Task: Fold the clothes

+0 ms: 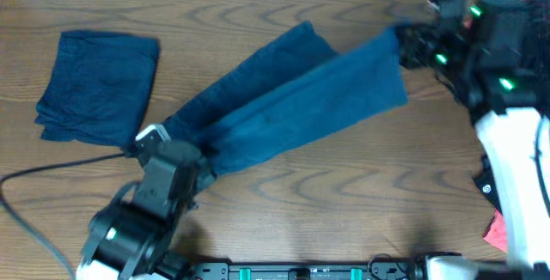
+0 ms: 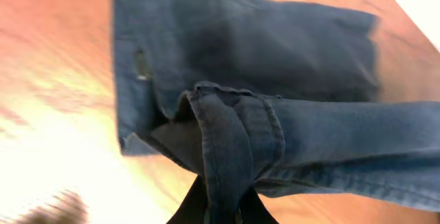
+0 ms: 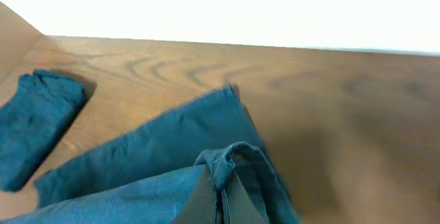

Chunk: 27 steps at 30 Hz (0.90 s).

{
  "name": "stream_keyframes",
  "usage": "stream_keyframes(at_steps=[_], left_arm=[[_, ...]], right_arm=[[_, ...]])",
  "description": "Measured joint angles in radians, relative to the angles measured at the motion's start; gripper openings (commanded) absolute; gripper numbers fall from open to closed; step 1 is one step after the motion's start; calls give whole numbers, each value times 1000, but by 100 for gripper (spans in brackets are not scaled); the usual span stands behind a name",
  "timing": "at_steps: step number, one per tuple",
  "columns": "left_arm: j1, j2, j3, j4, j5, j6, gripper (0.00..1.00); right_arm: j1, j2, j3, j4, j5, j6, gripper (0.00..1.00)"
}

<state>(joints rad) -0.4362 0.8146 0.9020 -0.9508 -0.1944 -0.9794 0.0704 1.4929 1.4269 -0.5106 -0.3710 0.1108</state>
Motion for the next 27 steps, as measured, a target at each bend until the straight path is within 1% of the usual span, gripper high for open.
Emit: stream_keyframes(at_steps=[6, 14, 16, 18, 20, 21, 22, 23, 24, 25, 26, 27], left_arm=[[104, 190, 0, 93, -34, -31, 6], [237, 414, -3, 259, -68, -42, 8], [266, 470, -4, 303, -68, -42, 11], [285, 514, -5, 338, -67, -43, 12], [303, 563, -6, 375, -68, -44, 17], [310, 583, -6, 396, -68, -43, 25], [319, 610, -7, 426, -69, -45, 30], [326, 631, -7, 449, -72, -44, 36], [332, 651, -7, 470, -75, -43, 45], [340, 675, -8, 494, -79, -49, 56], [344, 687, -8, 502, -79, -41, 63], [351, 699, -8, 512, -80, -37, 70]], right_arm=[[70, 211, 68, 127, 43, -18, 1], [138, 390, 85, 252, 110, -46, 1], [151, 426, 90, 282, 126, -52, 1], [160, 459, 94, 308, 138, -55, 1], [167, 496, 96, 337, 145, -55, 1], [169, 509, 96, 349, 151, -53, 1], [171, 525, 96, 362, 157, -51, 7], [171, 536, 96, 375, 163, -43, 25], [171, 550, 96, 389, 171, -37, 48], [171, 560, 96, 401, 178, -29, 71], [171, 567, 97, 406, 182, -22, 86], [171, 570, 97, 407, 184, -16, 97]])
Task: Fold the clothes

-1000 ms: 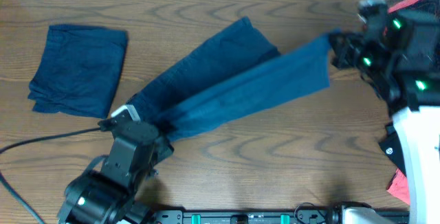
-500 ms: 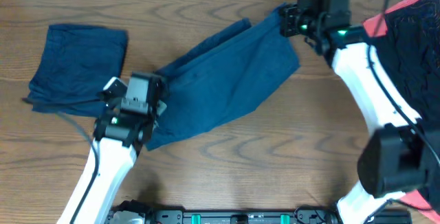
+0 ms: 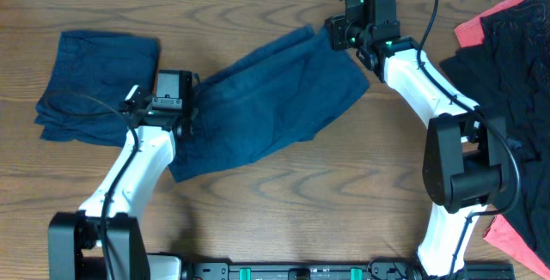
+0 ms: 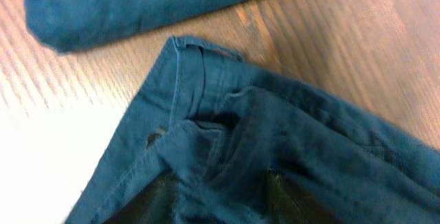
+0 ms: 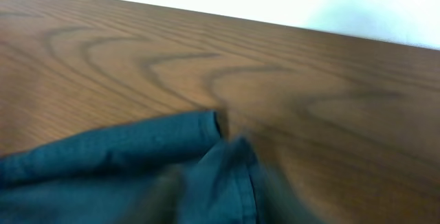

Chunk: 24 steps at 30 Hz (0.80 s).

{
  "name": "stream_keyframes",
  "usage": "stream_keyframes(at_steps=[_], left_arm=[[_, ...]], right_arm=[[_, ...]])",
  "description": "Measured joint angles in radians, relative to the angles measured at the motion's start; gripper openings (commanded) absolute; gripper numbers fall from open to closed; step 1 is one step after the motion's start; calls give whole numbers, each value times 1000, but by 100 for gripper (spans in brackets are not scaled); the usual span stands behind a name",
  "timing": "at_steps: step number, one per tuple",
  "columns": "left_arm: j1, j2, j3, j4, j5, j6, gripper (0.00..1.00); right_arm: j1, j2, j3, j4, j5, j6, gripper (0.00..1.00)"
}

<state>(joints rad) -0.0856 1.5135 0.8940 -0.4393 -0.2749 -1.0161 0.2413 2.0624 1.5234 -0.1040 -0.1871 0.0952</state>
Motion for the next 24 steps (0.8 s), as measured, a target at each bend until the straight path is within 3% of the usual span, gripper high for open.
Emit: stream_keyframes(at_steps=[6, 13, 19, 24], left_arm=[[76, -9, 0, 7, -1, 90, 74], [116, -195, 2, -41, -2, 237, 74], [116, -264, 3, -99, 23, 272, 74], [116, -229, 3, -103, 100, 285, 74]], right_arm=[[-14, -8, 4, -75, 3, 3, 99], [-144, -105, 9, -384, 9, 40, 99], [-208, -120, 19, -623, -40, 45, 98], [-198, -72, 19, -710, -106, 23, 93]])
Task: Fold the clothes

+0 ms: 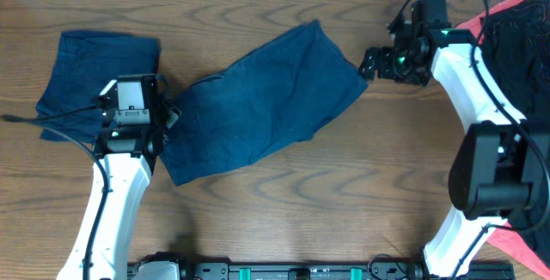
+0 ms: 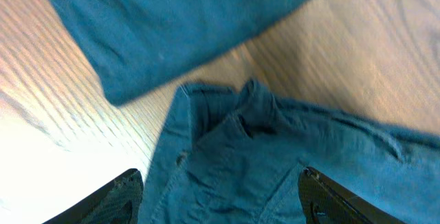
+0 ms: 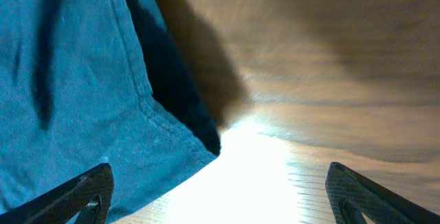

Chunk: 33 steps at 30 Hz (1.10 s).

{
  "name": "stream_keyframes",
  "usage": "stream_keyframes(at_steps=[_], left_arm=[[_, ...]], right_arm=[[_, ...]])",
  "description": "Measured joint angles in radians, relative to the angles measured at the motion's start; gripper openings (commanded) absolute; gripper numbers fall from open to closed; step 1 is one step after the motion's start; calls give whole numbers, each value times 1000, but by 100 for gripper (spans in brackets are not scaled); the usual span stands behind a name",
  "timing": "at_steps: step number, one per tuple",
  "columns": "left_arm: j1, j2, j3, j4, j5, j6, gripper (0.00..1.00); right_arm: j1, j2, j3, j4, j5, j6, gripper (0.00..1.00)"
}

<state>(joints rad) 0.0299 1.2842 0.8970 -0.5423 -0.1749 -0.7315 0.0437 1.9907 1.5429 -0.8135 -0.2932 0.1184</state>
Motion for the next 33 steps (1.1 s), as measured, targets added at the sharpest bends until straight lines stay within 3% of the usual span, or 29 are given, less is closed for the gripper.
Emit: stream_keyframes(at_steps=[6, 13, 18, 22, 24, 25, 29, 33], left_arm=[[0, 96, 0, 49, 48, 6, 70], [-1, 246, 1, 248, 67, 19, 71], [-1, 359, 1, 308, 69, 23, 70], [-1, 434, 1, 315, 68, 25, 70], [-1, 456, 1, 309, 68, 26, 70], [-1, 462, 2, 306, 67, 26, 70], [-1, 462, 14, 259, 68, 26, 71], [-2, 462, 20, 222, 72, 30, 71]], right_arm=[[15, 84, 0, -18, -63, -5, 89], [64, 138, 0, 27, -114, 8, 83], [104, 156, 0, 34, -114, 29, 62], [119, 156, 0, 64, -75, 64, 27], [119, 156, 0, 84, -61, 84, 5], [119, 156, 0, 91, -57, 89, 1], [119, 156, 0, 89, -31, 104, 1], [117, 156, -1, -12, 66, 145, 1]])
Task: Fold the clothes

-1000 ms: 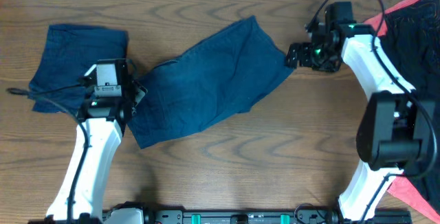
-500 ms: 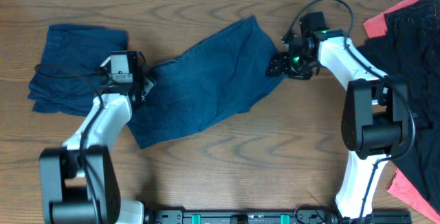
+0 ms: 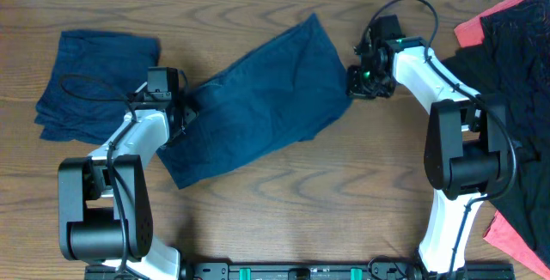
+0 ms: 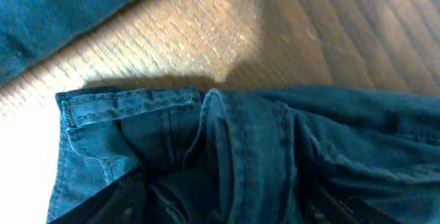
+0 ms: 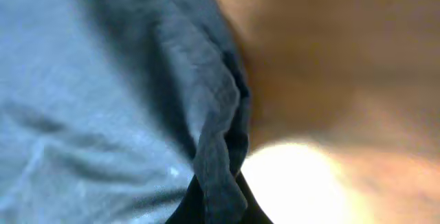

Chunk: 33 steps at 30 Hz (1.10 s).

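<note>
The blue jeans (image 3: 266,100) lie doubled over, slanting across the middle of the table. My left gripper (image 3: 178,112) is at their waistband end. In the left wrist view it (image 4: 223,207) stands open, and the waistband (image 4: 234,135) bunches between its spread fingers. My right gripper (image 3: 354,82) is at the jeans' right edge. In the right wrist view it (image 5: 216,207) is shut on a fold of the blue hem (image 5: 220,135).
A folded dark blue garment (image 3: 96,82) lies at the far left, close to my left arm. A heap of red and black clothes (image 3: 507,48) fills the right edge. The table's back edge runs along the top.
My left gripper, then open just left of the waistband, is now down over it, still open. My right gripper, then open and apart from the jeans' right corner, is now shut on that edge.
At first both grippers held the jeans stretched between them, each shut on an end. Then the jeans lay doubled on the table with the grippers at its ends. After that both stood open off the cloth. Now both are back at it, the right one shut.
</note>
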{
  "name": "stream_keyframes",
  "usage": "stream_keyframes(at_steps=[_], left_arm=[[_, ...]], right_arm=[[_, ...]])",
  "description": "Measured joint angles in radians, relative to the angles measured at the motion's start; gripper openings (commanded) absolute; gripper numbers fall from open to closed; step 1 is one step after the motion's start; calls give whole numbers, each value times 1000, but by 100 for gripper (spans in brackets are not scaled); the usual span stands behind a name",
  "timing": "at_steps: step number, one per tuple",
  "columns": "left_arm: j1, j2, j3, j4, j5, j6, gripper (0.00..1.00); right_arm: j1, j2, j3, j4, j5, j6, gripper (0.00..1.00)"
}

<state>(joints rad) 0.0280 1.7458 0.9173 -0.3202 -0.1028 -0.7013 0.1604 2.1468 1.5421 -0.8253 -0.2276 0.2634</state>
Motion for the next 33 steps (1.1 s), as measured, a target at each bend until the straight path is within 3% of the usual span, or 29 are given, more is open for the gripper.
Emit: stream_keyframes(at_steps=[12, 20, 23, 24, 25, 26, 28, 29, 33], left_arm=[[-6, -3, 4, 87, 253, 71, 71], [-6, -4, 4, 121, 314, 82, 71], [-6, -38, 3, 88, 318, 108, 77], [-6, -63, 3, 55, 322, 114, 79], [-6, -100, 3, 6, 327, 121, 81], [-5, -128, 2, -27, 326, 126, 83], [-5, -202, 2, -136, 331, 121, 87], [-5, -230, 2, -188, 331, 115, 88], [-5, -276, 1, -363, 335, 84, 92]], right_arm=[[-91, 0, 0, -180, 144, 25, 1], [-121, -1, 0, -204, 219, 21, 1], [-121, -6, 0, -207, 238, 21, 1], [-121, -11, 0, -206, 247, 21, 4], [-123, -20, 0, -206, 255, 18, 14], [-124, -29, 0, -204, 261, 18, 26], [-127, -64, -1, -197, 277, 9, 63], [-129, -84, -1, -194, 282, 8, 75], [-130, -176, -1, -181, 295, 3, 79]])
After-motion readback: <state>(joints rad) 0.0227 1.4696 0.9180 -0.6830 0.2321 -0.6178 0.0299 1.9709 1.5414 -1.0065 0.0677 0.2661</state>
